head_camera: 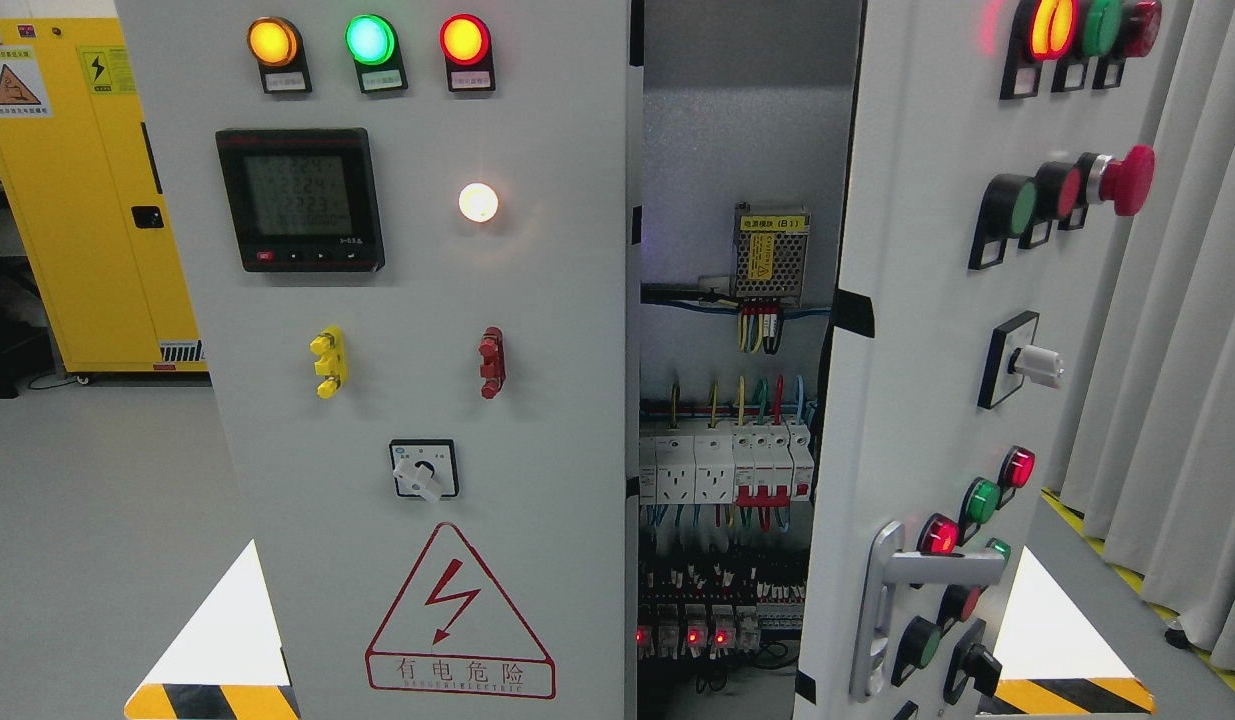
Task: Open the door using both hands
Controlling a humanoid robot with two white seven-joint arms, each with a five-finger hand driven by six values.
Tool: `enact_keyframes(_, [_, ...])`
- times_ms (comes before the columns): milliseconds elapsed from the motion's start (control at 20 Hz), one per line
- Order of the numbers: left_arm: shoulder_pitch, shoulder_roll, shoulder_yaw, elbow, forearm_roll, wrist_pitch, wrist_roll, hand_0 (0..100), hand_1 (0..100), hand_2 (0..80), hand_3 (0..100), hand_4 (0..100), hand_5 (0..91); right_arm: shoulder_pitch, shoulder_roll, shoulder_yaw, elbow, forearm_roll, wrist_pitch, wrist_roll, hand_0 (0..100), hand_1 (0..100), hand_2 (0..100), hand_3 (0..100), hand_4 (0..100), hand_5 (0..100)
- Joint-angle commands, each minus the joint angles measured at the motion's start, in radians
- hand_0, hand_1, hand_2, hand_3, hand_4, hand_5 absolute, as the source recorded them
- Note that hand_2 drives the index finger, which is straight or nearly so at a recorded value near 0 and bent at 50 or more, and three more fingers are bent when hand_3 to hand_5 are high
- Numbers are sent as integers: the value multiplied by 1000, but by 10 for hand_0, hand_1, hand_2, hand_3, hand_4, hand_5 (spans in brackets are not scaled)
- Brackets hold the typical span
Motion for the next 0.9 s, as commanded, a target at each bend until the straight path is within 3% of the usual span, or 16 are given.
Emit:
enact_keyframes(0, [-15, 11, 2, -22, -1, 4, 0, 0, 0, 0, 0, 0, 0, -1, 0, 0, 0, -23, 0, 0, 260, 0, 0, 0, 0, 0])
enact_keyframes(250, [-11, 12, 12, -20, 25, 1, -3, 0, 0, 0, 0, 0, 0, -1, 0, 0, 0, -23, 0, 0, 260, 0, 0, 0, 0, 0])
enact_keyframes(401, [-12, 44, 135, -78, 163, -51, -3, 0, 0, 0, 0, 0, 0, -1, 0, 0, 0, -23, 0, 0, 260, 0, 0, 0, 0, 0])
enact_keyframes(501, [15, 92, 154, -255, 182, -56, -9, 0, 0, 0, 0, 0, 0, -1, 0, 0, 0, -23, 0, 0, 260, 0, 0, 0, 0, 0])
enact_keyframes(551, [46, 104, 145, -358, 180, -56, -41, 0, 0, 0, 0, 0, 0, -1, 0, 0, 0, -23, 0, 0, 260, 0, 0, 0, 0, 0])
enact_keyframes(601, [95, 113, 140, -499, 176, -57, -130, 0, 0, 0, 0, 0, 0, -1, 0, 0, 0, -23, 0, 0, 260, 0, 0, 0, 0, 0])
enact_keyframes(751, [217, 149, 141, -864, 177, -51, -585, 0, 0, 0, 0, 0, 0, -1, 0, 0, 0, -23, 0, 0, 259, 0, 0, 0, 0, 0])
enact_keyframes(801, [245, 161, 141, -959, 179, -51, -702, 0, 0, 0, 0, 0, 0, -1, 0, 0, 0, -23, 0, 0, 259, 0, 0, 0, 0, 0])
enact_keyframes(851, [265, 179, 141, -1038, 180, -50, -741, 0, 0, 0, 0, 0, 0, 0, 0, 0, 0, -23, 0, 0, 259, 0, 0, 0, 0, 0])
